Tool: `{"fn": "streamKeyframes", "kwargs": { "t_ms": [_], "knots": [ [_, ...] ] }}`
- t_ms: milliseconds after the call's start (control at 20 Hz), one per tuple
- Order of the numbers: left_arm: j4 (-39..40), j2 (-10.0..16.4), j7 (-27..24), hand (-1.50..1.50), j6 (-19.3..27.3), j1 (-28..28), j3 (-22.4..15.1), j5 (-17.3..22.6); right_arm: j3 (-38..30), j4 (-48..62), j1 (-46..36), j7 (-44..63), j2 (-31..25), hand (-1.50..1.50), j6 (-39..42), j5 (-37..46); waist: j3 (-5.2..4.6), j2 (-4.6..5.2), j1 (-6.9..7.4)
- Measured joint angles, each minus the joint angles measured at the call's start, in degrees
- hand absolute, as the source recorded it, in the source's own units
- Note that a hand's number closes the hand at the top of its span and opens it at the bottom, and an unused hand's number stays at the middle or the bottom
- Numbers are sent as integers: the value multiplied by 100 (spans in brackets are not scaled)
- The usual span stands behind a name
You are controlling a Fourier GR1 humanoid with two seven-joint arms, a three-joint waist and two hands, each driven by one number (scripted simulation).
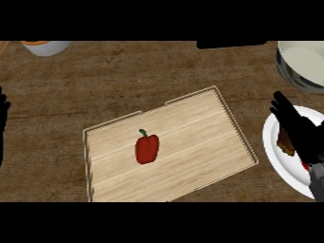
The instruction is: Pick the can from the plate and place it in the bowl
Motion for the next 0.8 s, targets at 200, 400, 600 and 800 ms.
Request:
{"fn": "streamKeyframes", "kwargs": {
  "t_ms": [200, 400, 600, 800],
  "knots": [
    [-28, -34, -33, 0, -137, -109, -57, 25, -642, -553, 162, -293, -579, 150, -218, 76, -104, -89, 32],
    [-92, -65, -109, 0, -228, -95, -18, 148, -1169, -450, 458, -281, -1741, -150, -479, 818, -225, -104, -199],
    [-101, -123, -171, 0, -329, 21, 43, 319, -1605, -337, 1245, 300, -2009, -150, -1592, 1377, -220, -173, -366],
    [-113, -210, -304, 0, -443, 151, 39, 424, -1634, -1251, 2340, 476, -1816, -150, -2487, 1888, -210, -206, -360]
  ]
}}
